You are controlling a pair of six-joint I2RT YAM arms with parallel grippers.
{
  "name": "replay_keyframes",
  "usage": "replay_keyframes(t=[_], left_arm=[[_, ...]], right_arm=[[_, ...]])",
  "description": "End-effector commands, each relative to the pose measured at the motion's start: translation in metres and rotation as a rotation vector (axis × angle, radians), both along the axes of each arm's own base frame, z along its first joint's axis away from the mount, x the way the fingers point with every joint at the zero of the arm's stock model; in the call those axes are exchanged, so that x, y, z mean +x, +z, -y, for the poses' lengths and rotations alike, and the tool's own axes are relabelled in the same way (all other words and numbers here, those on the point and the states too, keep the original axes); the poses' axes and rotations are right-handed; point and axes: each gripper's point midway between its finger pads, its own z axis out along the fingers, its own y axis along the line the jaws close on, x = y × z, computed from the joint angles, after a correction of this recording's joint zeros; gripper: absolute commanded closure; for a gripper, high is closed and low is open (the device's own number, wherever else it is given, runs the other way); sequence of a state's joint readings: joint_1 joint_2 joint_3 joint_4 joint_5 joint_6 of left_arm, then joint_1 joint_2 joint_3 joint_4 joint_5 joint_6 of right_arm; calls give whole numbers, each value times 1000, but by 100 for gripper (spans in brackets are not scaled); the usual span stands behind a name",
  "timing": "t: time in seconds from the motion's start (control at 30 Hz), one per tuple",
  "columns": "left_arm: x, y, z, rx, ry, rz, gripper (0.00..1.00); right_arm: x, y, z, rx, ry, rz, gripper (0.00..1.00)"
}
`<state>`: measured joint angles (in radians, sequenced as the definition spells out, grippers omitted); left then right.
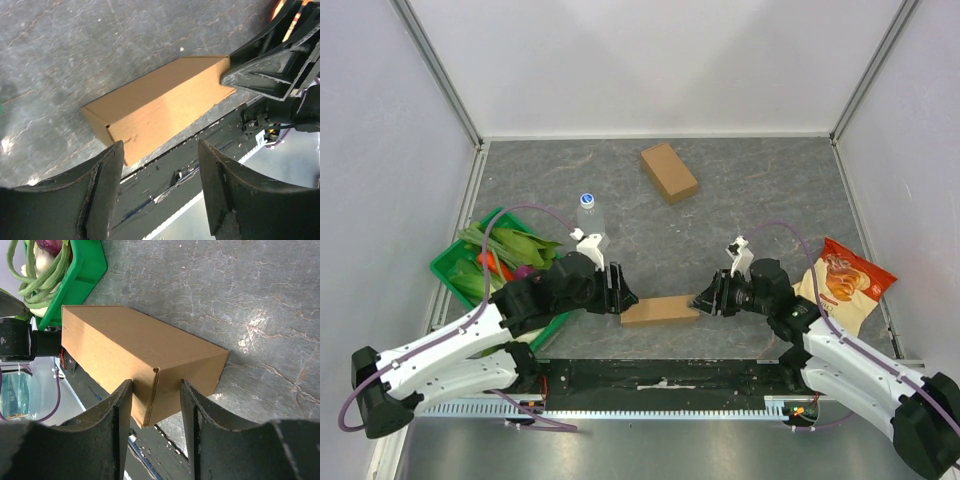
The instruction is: Fold the paper box
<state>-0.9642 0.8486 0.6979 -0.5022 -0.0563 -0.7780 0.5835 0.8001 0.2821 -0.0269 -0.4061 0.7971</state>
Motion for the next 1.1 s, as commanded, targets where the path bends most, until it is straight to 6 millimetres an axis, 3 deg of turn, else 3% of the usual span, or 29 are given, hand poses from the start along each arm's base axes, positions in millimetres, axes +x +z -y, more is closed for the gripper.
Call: replay_keyframes(t=[0.0, 0.13, 0.27, 0.37, 0.47, 0.5, 0.6, 0.77, 1.0, 1.07], left_arm=[[-18, -19, -34, 122, 66, -110, 32], [-30, -46, -27, 57, 30, -164, 29], [-25, -58, -14, 12, 17, -157, 28], [-20, -68, -7, -4, 4, -131, 34], [-18, -78, -4, -32, -5, -106, 49], [-20, -88, -8, -19, -2, -113, 57], [-26, -104, -12, 1, -13, -138, 63], [-35, -111, -11, -3, -35, -162, 65], [-55, -147, -33, 56, 15, -278, 66], [-59, -149, -36, 53, 24, -298, 65]], right_arm=[[-17, -32, 16, -108, -9, -88, 52], [-18, -34, 19, -103, -19, -83, 52], [-21, -37, 20, -100, -25, -87, 54], [-24, -40, 22, -85, -37, -96, 55], [-32, -44, 27, -84, -46, -117, 56], [-36, -45, 29, -81, -53, -132, 56], [-46, -46, 30, -51, -56, -167, 56], [-67, -55, 32, 0, -50, -239, 56], [-89, -59, 35, 0, 33, -265, 52], [-95, -61, 35, -9, 65, -281, 49]])
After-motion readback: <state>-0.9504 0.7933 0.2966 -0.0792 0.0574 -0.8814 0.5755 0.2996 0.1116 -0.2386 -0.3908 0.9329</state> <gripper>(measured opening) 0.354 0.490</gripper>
